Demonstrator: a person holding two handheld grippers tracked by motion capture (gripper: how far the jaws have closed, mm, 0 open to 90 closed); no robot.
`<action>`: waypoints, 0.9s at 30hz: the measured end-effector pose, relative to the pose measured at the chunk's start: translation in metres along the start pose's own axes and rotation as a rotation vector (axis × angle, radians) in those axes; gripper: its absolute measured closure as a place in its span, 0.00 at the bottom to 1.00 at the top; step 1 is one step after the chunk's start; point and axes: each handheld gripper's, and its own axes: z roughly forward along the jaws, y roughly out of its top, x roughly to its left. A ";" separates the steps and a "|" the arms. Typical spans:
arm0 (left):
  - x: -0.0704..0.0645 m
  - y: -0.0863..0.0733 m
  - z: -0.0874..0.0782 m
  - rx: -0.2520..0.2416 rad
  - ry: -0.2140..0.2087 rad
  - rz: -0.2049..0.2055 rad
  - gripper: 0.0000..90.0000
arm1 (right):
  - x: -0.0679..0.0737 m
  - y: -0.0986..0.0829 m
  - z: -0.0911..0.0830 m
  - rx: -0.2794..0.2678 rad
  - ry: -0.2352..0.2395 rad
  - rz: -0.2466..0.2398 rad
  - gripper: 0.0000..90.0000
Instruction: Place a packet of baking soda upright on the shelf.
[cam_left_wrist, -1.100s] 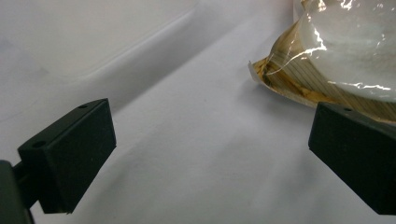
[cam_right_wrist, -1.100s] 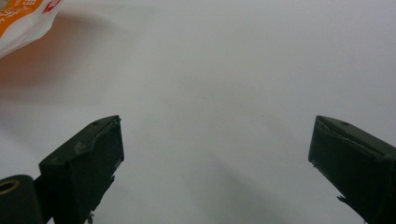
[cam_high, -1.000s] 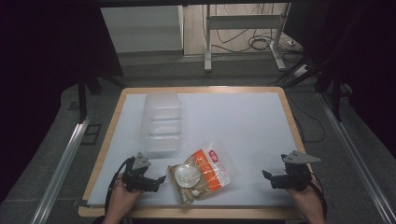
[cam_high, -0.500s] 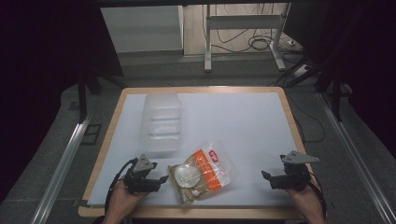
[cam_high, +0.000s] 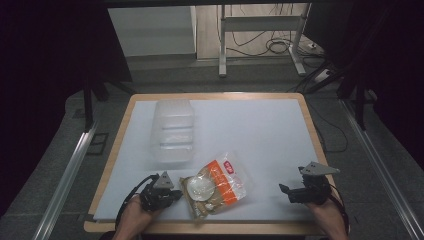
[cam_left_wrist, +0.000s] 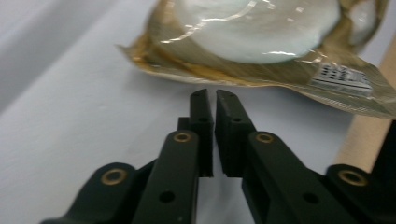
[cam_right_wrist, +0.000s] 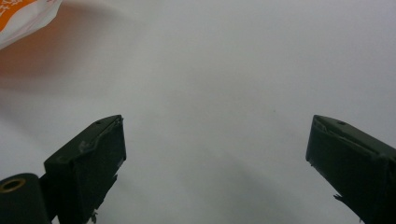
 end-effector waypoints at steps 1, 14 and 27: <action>-0.001 0.001 0.001 0.002 -0.014 0.003 0.99 | 0.000 0.000 0.000 -0.002 0.000 -0.002 0.06; -0.010 0.007 0.007 0.005 -0.068 0.012 1.00 | 0.003 0.000 0.002 0.004 0.011 -0.005 0.06; -0.020 0.028 0.023 0.001 -0.059 0.026 1.00 | 0.003 0.001 0.005 0.014 0.018 -0.010 0.06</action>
